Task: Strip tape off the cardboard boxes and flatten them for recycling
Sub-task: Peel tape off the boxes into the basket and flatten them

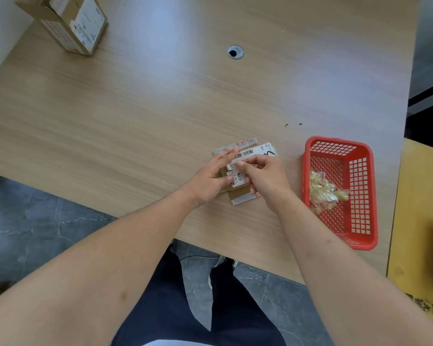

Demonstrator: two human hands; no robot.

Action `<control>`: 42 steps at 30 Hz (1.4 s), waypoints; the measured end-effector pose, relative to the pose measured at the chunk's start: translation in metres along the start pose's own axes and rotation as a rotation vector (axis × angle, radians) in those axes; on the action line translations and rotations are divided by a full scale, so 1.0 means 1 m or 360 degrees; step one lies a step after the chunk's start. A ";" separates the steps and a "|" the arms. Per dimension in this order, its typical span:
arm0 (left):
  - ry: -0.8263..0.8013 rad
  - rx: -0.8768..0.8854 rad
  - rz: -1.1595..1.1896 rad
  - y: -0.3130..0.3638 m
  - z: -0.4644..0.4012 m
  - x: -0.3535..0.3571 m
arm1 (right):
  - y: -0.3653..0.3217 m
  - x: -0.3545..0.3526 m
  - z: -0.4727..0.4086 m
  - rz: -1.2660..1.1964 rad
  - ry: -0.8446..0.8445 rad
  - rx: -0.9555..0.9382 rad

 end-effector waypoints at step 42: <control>-0.0162 -0.0207 -0.2018 0.044 0.006 0.008 | -0.022 -0.009 -0.005 0.1171 0.0045 -0.0678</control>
Point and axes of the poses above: each hand's wrist, its own z-axis away from the middle knuckle, its own x-axis out of the palm, y = z × x, the point moved 5 cm from there along -z, towards the middle knuckle, and after that the axes turned 6 degrees about z, right-handed, at the moved point
